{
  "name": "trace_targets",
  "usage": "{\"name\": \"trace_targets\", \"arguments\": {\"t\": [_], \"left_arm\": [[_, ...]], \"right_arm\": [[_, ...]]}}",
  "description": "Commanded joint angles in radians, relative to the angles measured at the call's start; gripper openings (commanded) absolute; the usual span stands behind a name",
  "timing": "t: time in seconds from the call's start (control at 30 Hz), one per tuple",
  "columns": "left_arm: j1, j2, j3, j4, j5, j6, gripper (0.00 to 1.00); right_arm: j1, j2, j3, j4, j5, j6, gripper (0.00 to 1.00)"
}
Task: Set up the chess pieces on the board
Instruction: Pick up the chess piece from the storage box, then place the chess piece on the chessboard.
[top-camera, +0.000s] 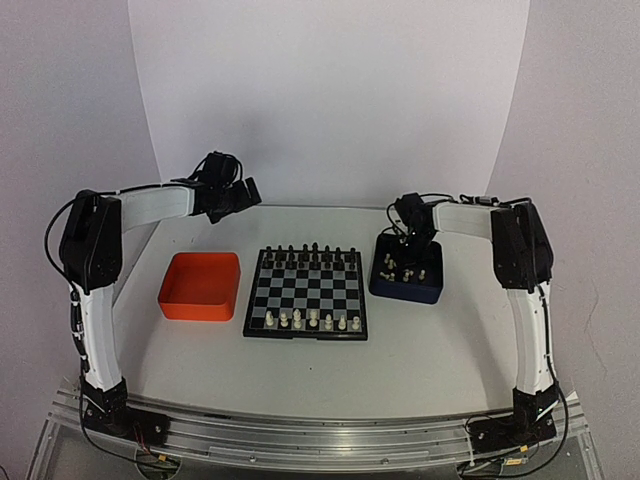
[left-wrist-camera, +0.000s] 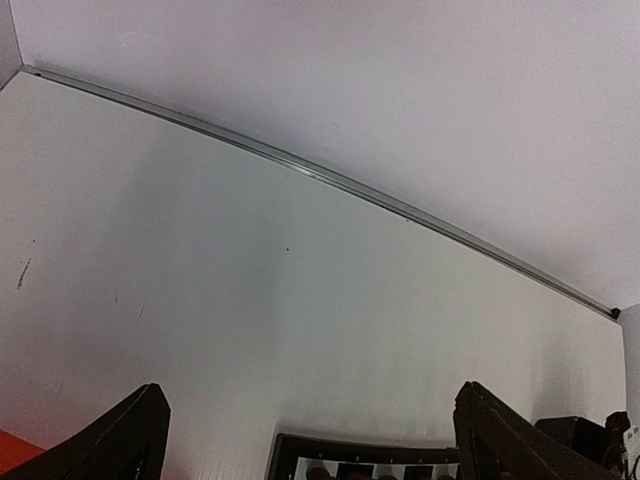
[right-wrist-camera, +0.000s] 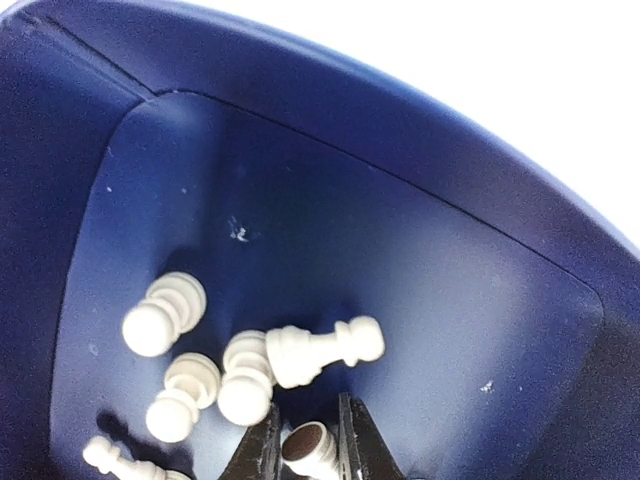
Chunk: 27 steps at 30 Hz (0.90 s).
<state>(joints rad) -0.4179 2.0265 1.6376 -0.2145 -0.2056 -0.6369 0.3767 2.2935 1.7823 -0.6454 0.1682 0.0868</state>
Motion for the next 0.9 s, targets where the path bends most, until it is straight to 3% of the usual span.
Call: {"name": "trace_targets", "arguments": {"t": [0.0, 0.33, 0.53, 0.6, 0.77, 0.87], "left_arm": [[0.003, -0.093, -0.031, 0.066, 0.020, -0.013, 1.00], [0.002, -0.219, -0.177, 0.210, 0.081, 0.032, 1.00], [-0.017, -0.322, -0.317, 0.423, 0.161, 0.088, 1.00], [-0.051, -0.345, -0.369, 0.521, 0.179, 0.125, 1.00], [-0.205, -0.346, -0.421, 0.689, 0.179, 0.307, 1.00], [-0.244, -0.332, -0.452, 0.795, 0.321, 0.300, 1.00]], "right_arm": [[0.005, -0.099, -0.021, 0.020, 0.021, -0.004, 0.18], [0.004, -0.264, -0.075, 0.104, -0.035, 0.050, 0.15], [0.005, -0.410, -0.124, 0.196, -0.125, 0.238, 0.12], [0.005, -0.462, -0.175, 0.295, -0.178, 0.335, 0.10], [0.005, -0.549, -0.357, 0.737, -0.386, 0.656, 0.09], [0.010, -0.553, -0.421, 0.958, -0.463, 0.876, 0.06]]}}
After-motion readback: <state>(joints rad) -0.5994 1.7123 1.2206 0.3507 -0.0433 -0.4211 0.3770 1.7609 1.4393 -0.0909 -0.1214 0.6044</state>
